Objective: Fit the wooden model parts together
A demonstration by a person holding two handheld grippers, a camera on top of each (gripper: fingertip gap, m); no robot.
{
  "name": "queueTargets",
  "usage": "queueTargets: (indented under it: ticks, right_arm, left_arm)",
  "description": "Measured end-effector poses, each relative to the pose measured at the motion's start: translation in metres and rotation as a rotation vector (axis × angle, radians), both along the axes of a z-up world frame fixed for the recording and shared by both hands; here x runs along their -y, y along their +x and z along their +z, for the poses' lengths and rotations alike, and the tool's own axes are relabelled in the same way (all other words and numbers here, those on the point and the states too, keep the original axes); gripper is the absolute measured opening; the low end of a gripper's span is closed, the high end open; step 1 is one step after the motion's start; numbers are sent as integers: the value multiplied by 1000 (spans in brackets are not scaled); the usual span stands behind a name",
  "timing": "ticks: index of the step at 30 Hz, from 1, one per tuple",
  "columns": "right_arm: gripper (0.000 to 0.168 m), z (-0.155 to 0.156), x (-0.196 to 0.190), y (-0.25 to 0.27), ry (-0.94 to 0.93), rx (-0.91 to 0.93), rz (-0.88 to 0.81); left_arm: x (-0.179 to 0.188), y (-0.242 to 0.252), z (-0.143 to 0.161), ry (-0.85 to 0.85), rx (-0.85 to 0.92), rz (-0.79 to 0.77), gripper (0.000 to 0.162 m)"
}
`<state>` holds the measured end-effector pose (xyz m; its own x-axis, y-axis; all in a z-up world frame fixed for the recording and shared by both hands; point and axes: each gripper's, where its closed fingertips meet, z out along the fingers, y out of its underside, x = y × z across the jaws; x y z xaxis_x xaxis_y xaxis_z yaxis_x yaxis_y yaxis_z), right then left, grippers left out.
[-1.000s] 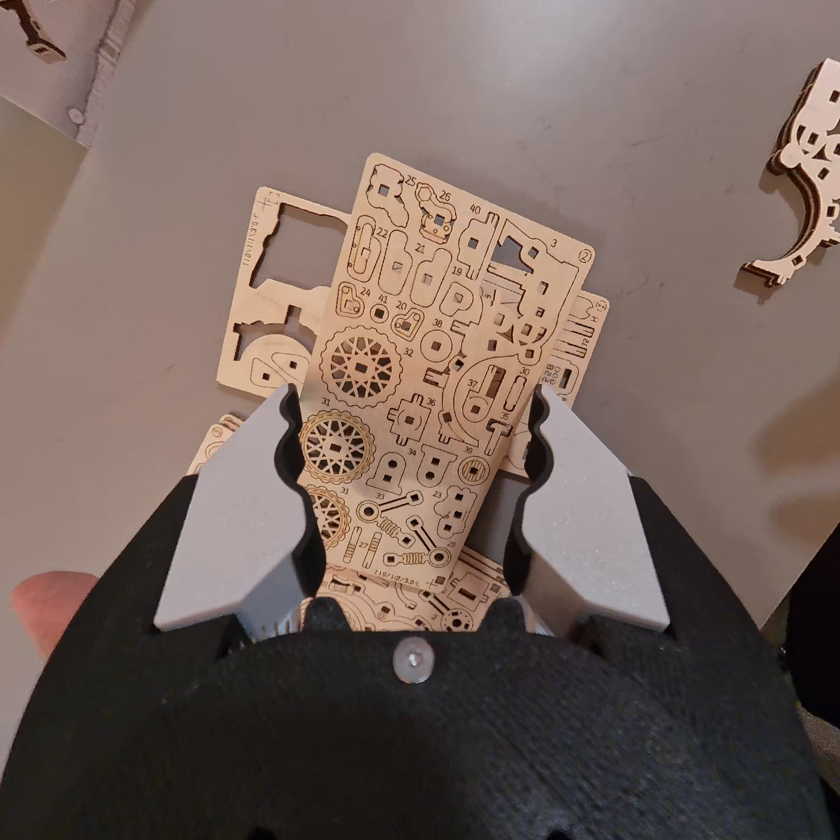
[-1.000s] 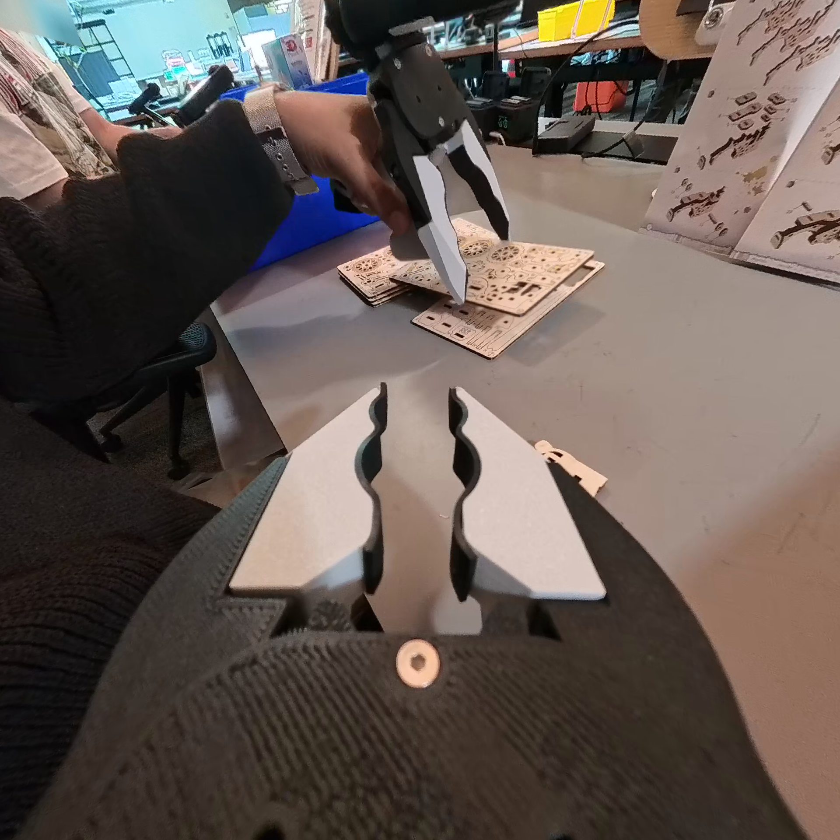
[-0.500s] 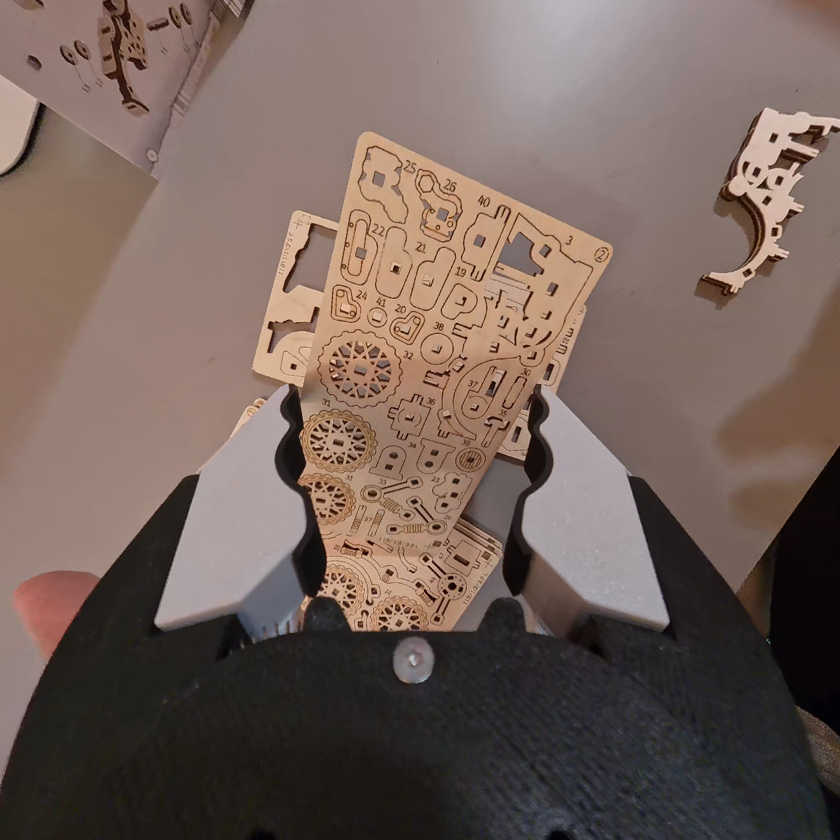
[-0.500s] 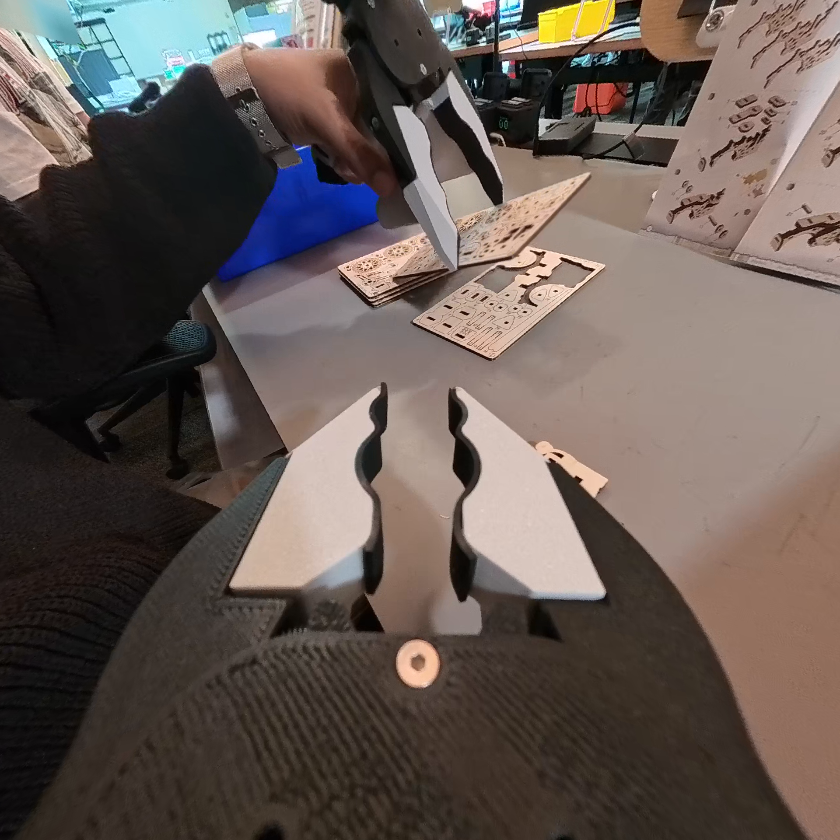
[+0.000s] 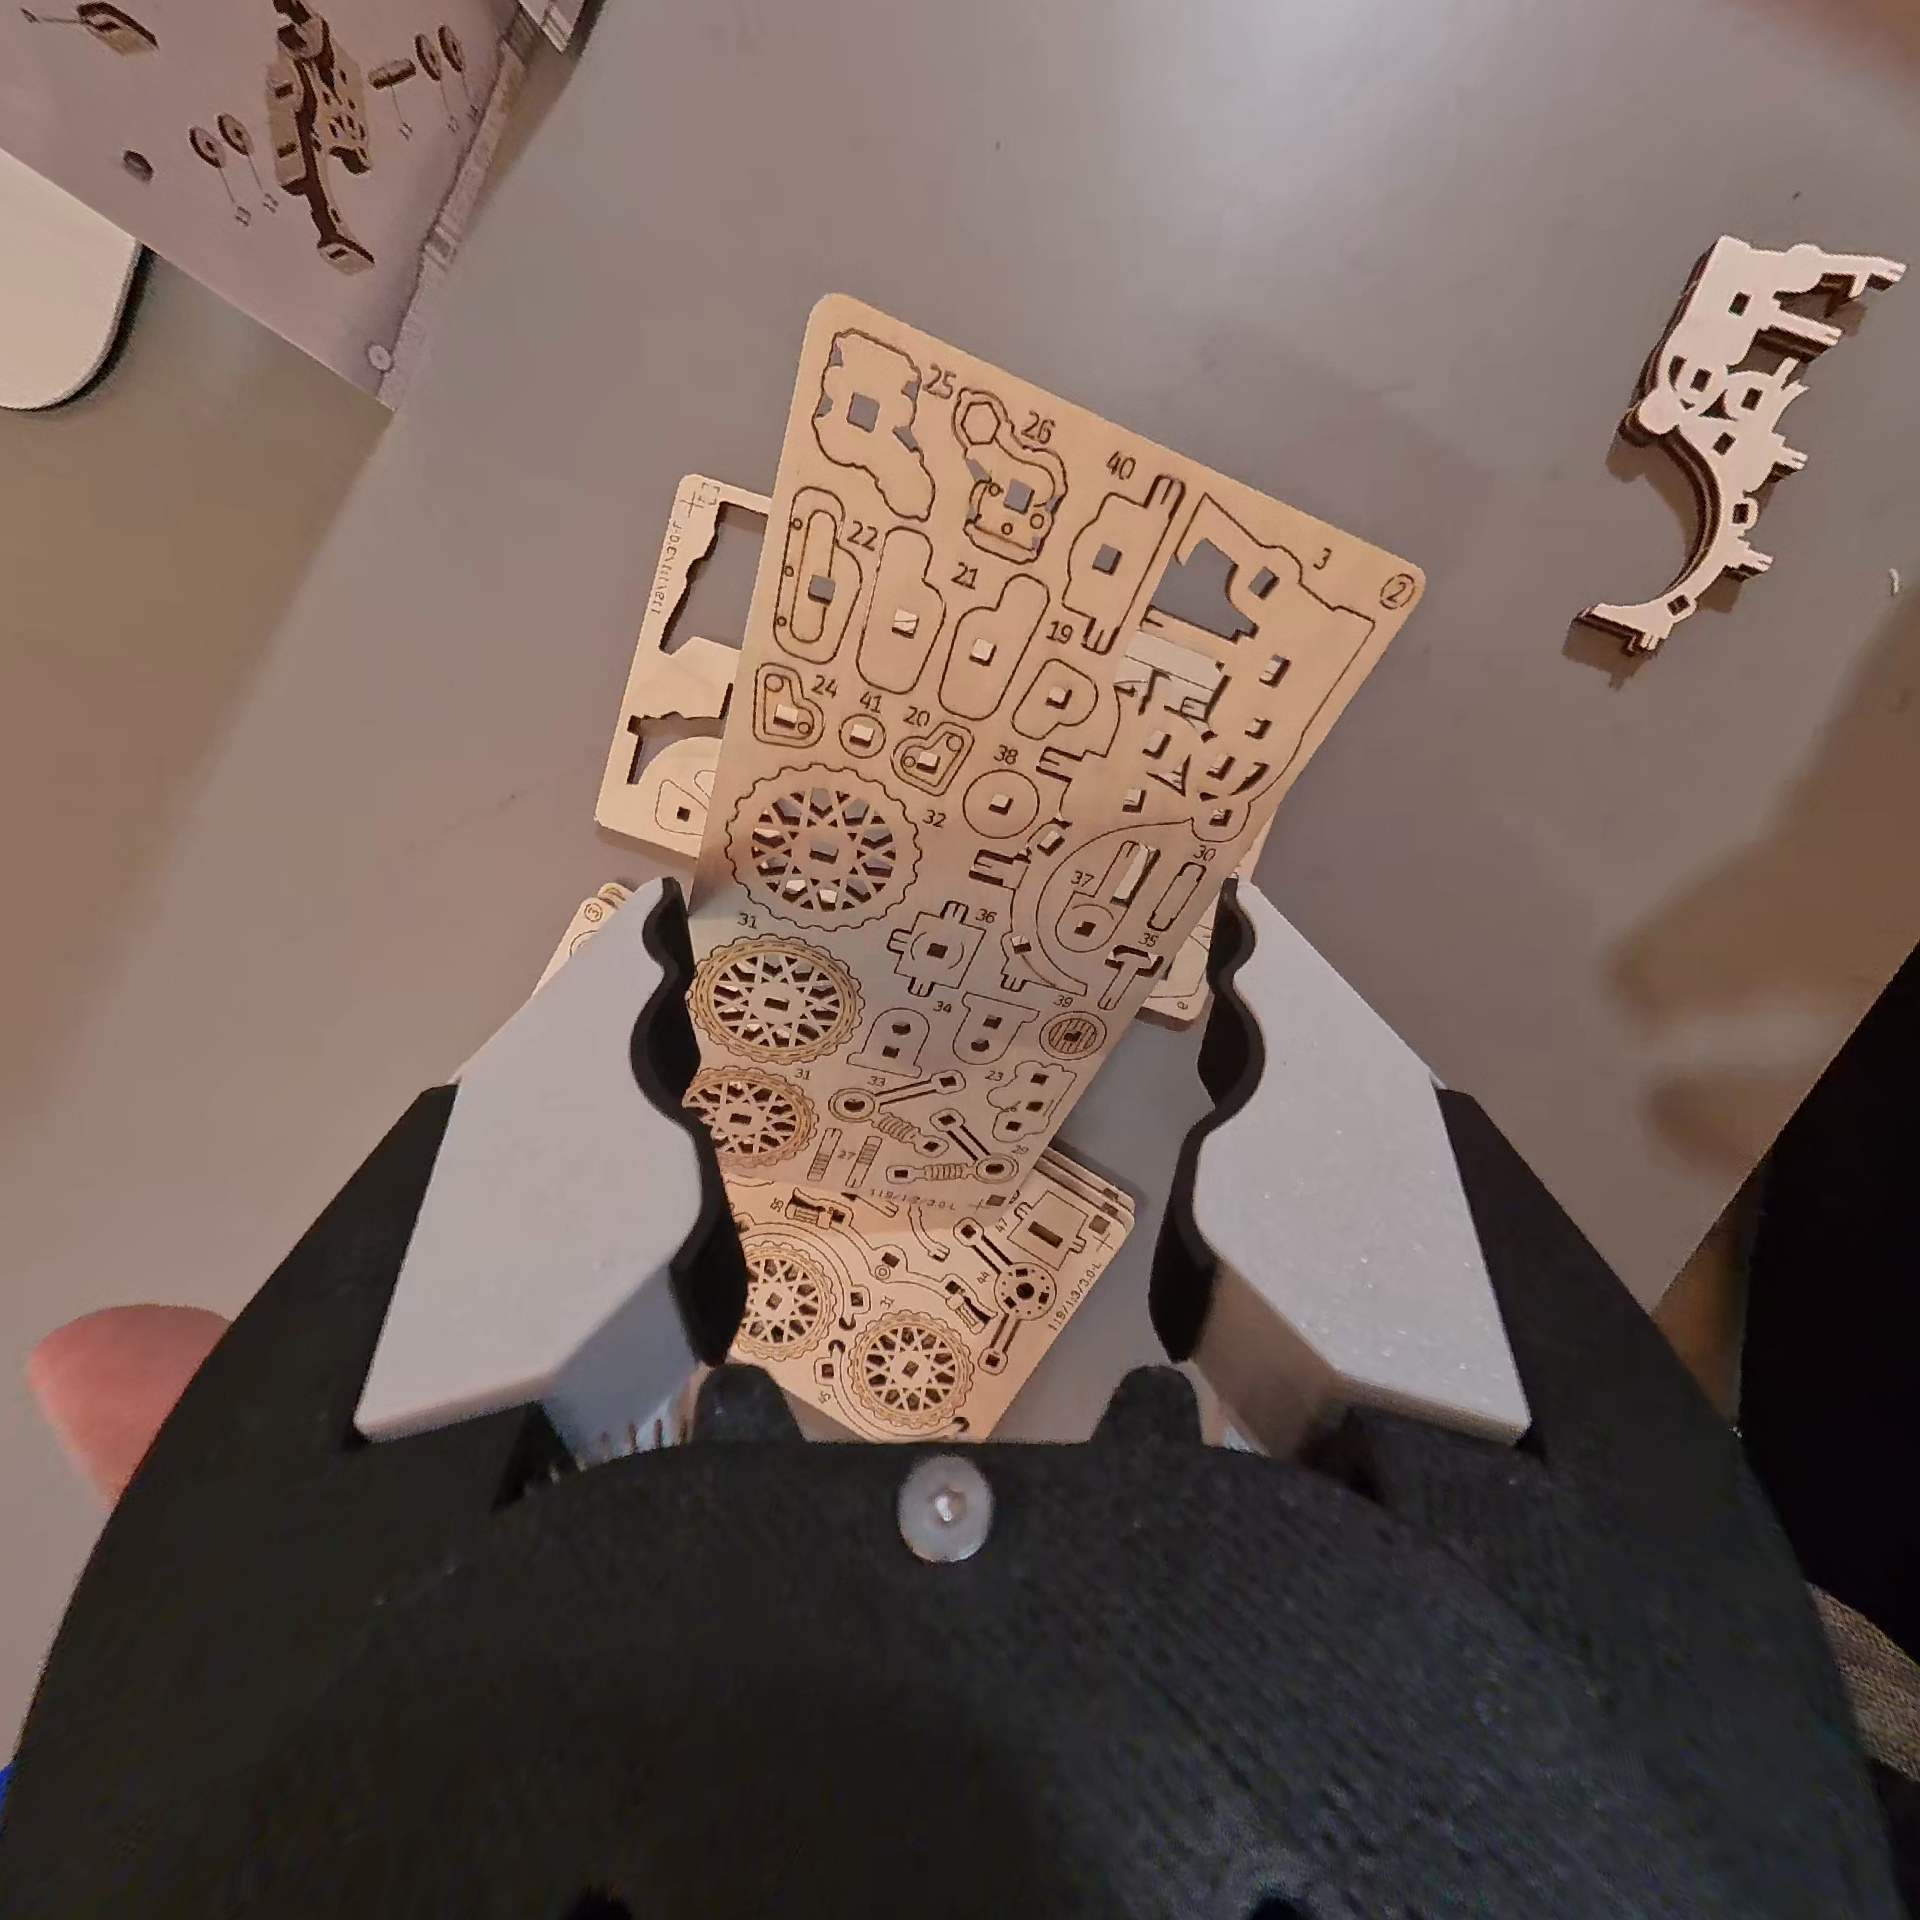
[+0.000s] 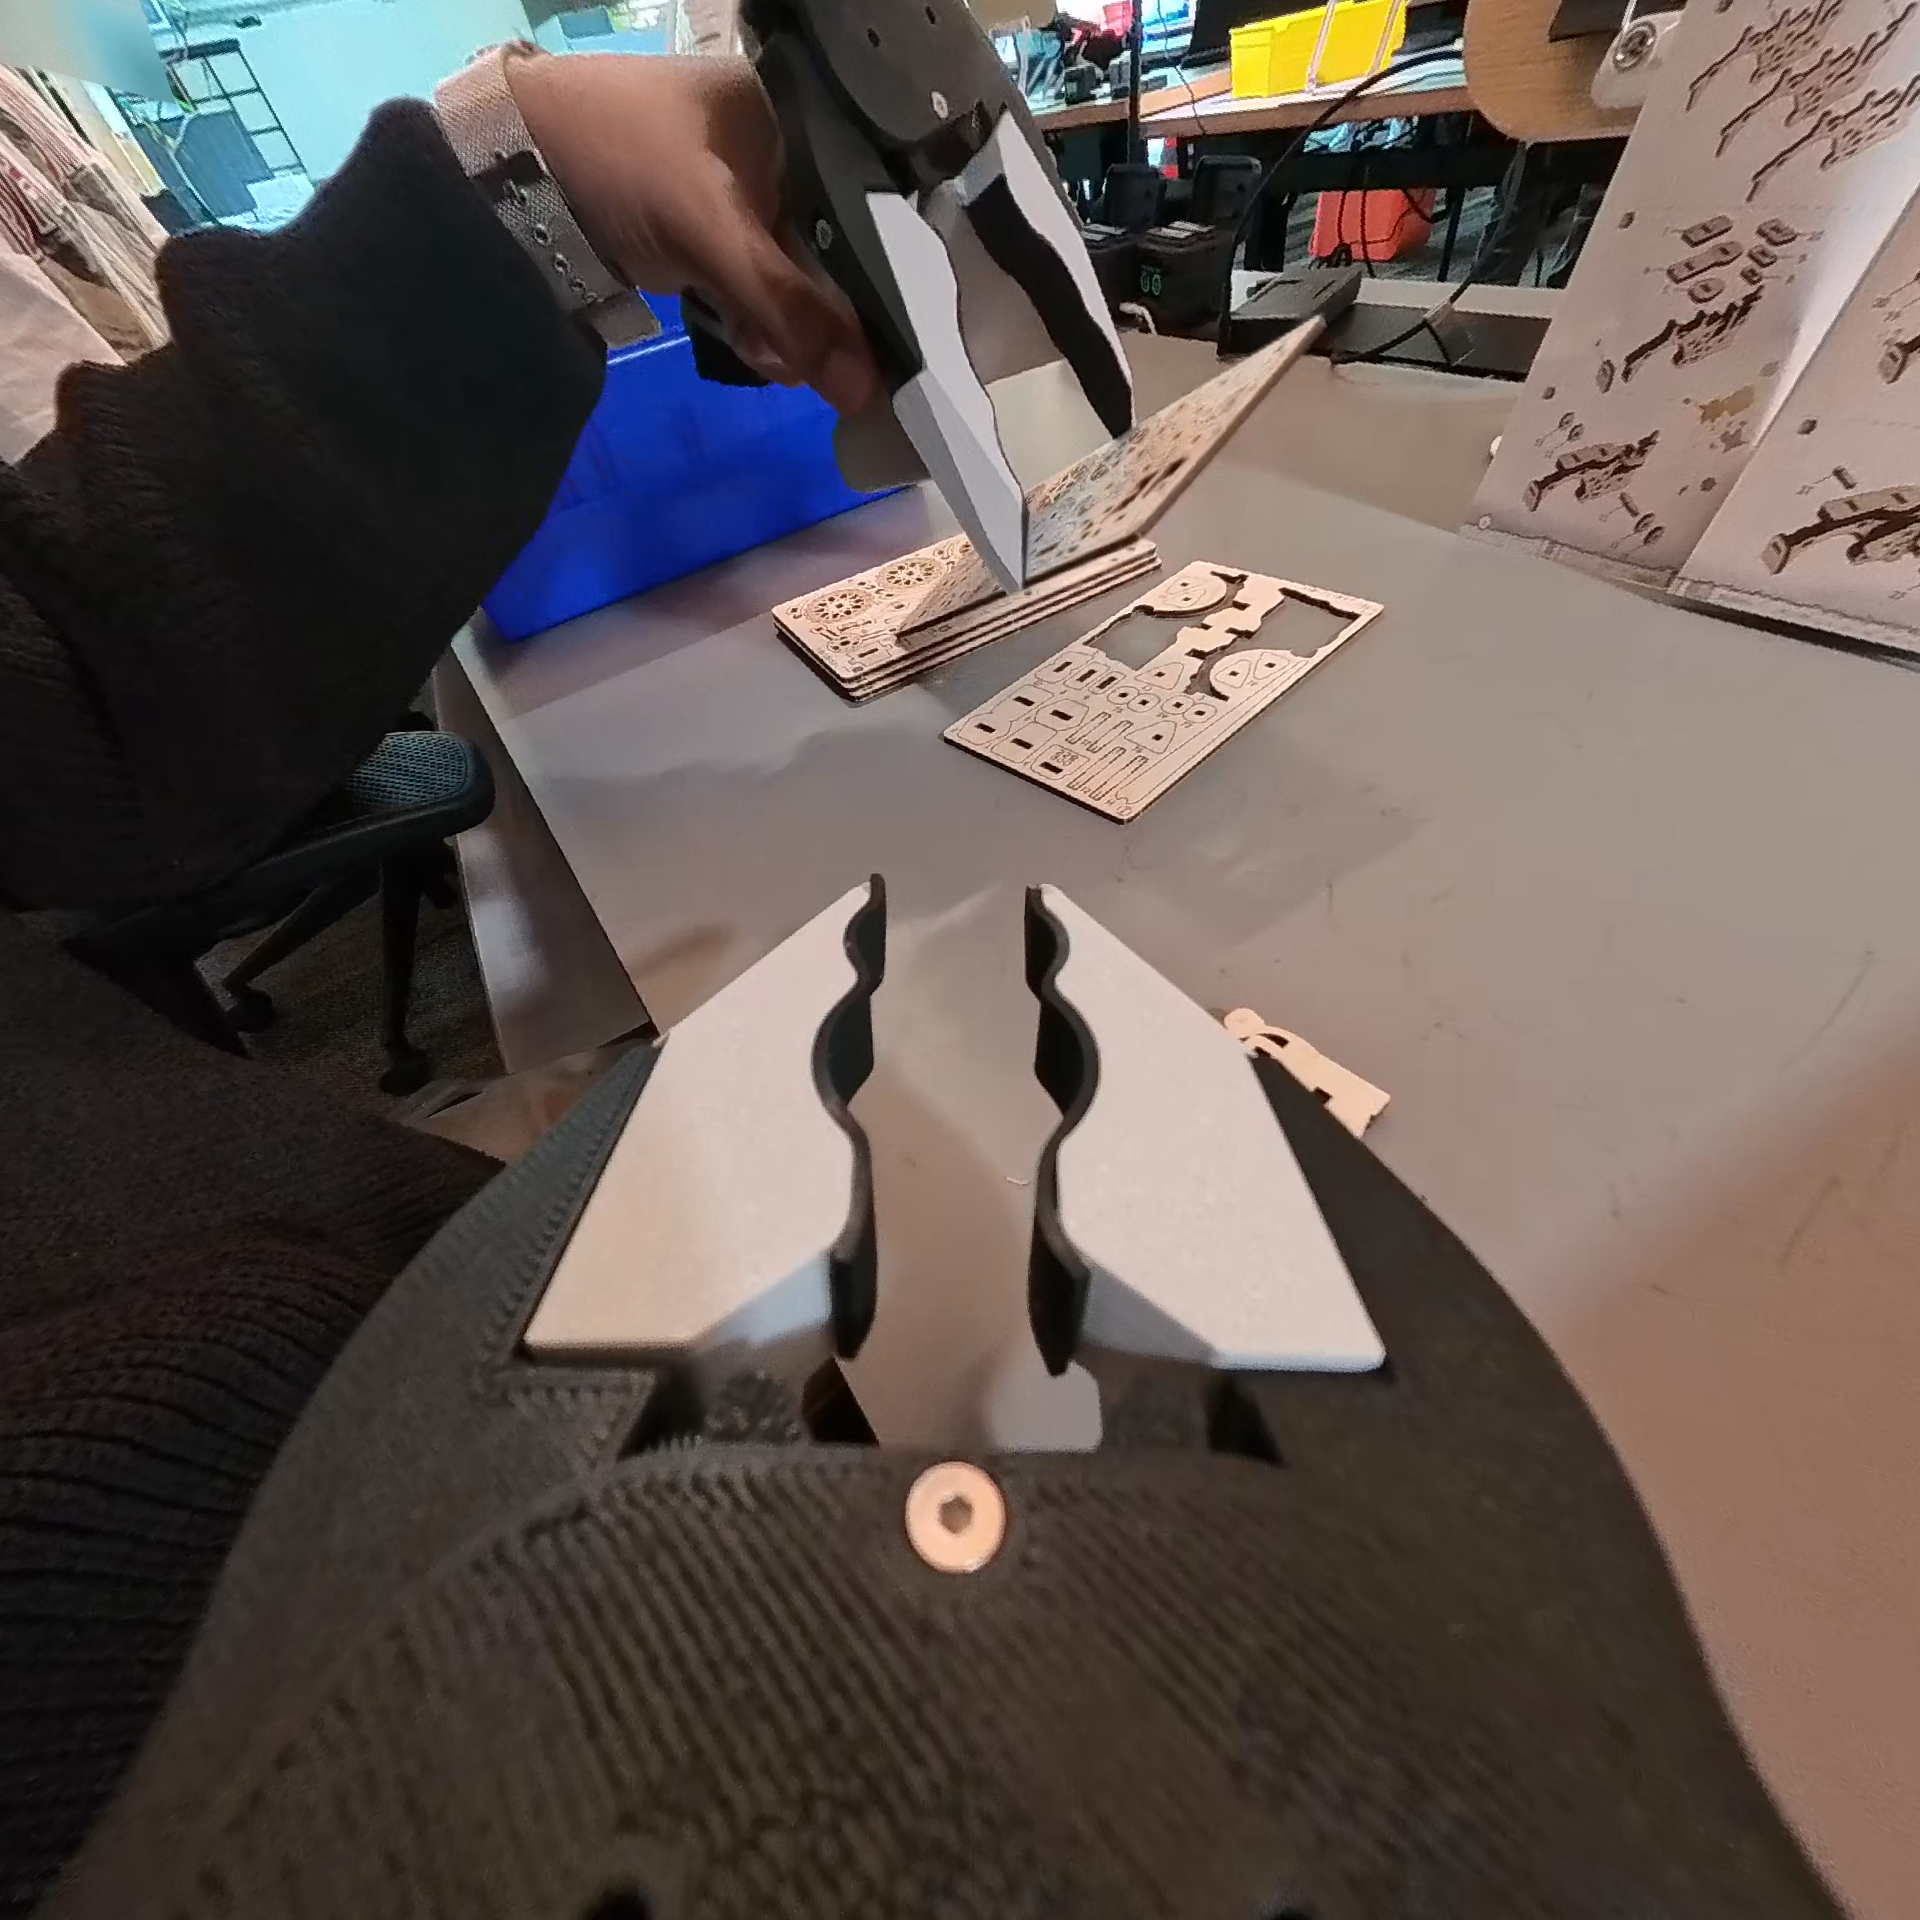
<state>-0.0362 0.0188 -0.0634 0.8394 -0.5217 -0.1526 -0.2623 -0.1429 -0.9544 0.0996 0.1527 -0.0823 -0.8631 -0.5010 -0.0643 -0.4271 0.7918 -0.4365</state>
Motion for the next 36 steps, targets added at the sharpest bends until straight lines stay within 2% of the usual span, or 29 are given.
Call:
queueTargets:
  ticks: [20,22,23,26,30,35,36]
  right_arm:
    - [25,0,-8,-1,-3,9,30]
    - [25,0,-11,-1,-3,9,39]
    - [25,0,-12,-1,-3,8,43]
    - [25,0,-15,-1,-5,8,54]
    - [25,0,-17,-2,-6,9,63]
    - [25,0,-17,-2,-14,22,59]
    - [25,0,-17,-2,-16,22,58]
  left_arm:
    - [-9,-8,29,-56,60,16,97]
    - [-13,0,39,-79,132,43,26]
    - [-11,0,46,-120,149,39,22]
    - [-12,-5,52,-189,120,55,24]
    - [-27,0,27,-68,108,90,39]
    - [-9,-14,6,-68,24,2,53]
    - [1,-21,3,-100,-13,-36,64]
